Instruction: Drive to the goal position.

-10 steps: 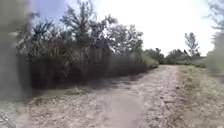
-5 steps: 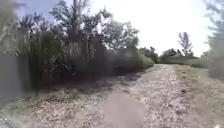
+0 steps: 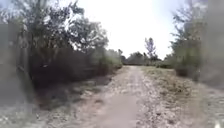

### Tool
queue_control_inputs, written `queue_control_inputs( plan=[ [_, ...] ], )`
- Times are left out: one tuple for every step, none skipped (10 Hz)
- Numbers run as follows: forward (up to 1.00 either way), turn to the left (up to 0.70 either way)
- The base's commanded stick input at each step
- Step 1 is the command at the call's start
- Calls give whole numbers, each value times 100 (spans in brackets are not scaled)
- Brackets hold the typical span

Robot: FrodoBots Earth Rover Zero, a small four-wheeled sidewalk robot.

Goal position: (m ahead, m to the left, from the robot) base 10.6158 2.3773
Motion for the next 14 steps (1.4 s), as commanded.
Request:
queue_control_inputs(
  plan=[
    [70, 0],
    [70, 0],
    [70, 0],
    [70, 0],
    [70, 0],
    [70, 14],
    [70, 35],
    [70, 35],
    [70, 35],
    [70, 33],
    [70, 11],
    [70, 0],
    [70, 0],
    [70, 0]
  ],
)
